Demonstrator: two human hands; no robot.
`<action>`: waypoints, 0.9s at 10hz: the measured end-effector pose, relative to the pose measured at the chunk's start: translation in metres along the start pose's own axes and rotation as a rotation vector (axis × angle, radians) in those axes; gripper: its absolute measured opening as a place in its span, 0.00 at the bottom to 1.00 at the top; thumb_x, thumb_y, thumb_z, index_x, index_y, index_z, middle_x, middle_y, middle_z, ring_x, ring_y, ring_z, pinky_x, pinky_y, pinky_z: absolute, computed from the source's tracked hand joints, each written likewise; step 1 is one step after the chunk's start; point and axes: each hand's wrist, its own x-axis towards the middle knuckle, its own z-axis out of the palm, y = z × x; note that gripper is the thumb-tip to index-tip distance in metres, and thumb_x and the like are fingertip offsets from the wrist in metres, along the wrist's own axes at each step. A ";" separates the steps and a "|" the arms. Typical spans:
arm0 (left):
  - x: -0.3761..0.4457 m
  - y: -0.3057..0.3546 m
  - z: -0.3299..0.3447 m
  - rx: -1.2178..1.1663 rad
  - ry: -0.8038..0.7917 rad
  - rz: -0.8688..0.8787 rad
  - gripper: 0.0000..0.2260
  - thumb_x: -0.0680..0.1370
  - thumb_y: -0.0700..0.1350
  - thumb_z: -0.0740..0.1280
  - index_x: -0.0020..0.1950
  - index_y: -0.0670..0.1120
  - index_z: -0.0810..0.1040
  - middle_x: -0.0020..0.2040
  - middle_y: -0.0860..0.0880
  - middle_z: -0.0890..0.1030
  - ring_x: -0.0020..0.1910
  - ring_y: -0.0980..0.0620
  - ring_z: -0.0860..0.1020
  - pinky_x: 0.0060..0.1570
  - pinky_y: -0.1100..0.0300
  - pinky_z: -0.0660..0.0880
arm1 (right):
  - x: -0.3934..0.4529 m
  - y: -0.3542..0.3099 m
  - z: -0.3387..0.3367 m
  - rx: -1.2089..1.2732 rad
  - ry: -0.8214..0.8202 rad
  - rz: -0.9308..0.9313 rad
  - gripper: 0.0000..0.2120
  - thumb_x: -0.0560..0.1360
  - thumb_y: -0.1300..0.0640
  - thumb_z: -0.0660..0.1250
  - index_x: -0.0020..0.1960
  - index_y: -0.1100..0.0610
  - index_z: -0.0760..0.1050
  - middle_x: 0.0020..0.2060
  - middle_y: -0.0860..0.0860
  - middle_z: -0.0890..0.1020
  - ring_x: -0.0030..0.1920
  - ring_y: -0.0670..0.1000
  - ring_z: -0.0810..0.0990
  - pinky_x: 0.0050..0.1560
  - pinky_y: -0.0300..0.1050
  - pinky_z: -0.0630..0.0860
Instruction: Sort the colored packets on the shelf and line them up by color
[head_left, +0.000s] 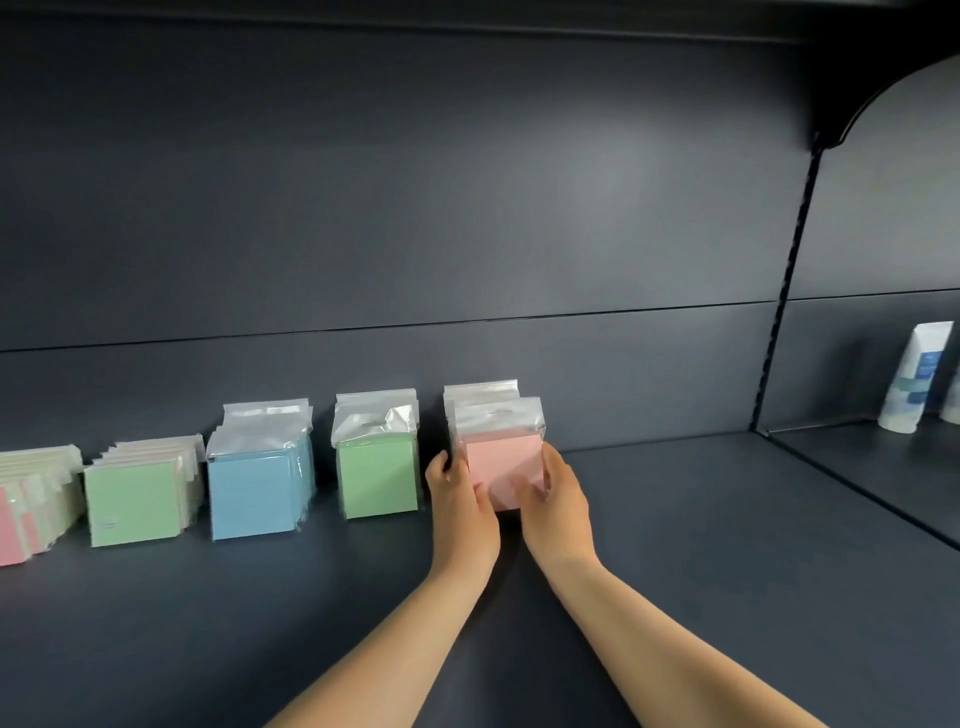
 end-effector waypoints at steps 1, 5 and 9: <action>0.006 -0.001 0.005 0.027 0.023 -0.037 0.23 0.80 0.33 0.54 0.75 0.42 0.59 0.75 0.45 0.53 0.73 0.50 0.58 0.68 0.65 0.55 | 0.007 0.001 0.004 -0.045 0.000 0.012 0.18 0.78 0.62 0.58 0.66 0.49 0.70 0.56 0.48 0.78 0.56 0.49 0.76 0.49 0.37 0.70; 0.017 -0.009 0.007 -0.064 0.016 -0.093 0.22 0.78 0.33 0.54 0.69 0.50 0.67 0.54 0.55 0.75 0.52 0.53 0.74 0.49 0.65 0.66 | 0.022 0.007 0.012 -0.051 -0.072 0.053 0.20 0.79 0.62 0.58 0.70 0.50 0.66 0.53 0.47 0.78 0.49 0.45 0.74 0.36 0.28 0.66; 0.014 -0.007 -0.015 0.026 -0.086 -0.177 0.25 0.80 0.40 0.58 0.76 0.46 0.57 0.73 0.48 0.66 0.71 0.48 0.66 0.68 0.56 0.65 | 0.006 -0.012 -0.006 -0.098 -0.082 0.078 0.26 0.78 0.58 0.60 0.74 0.57 0.59 0.69 0.53 0.70 0.67 0.53 0.70 0.64 0.45 0.69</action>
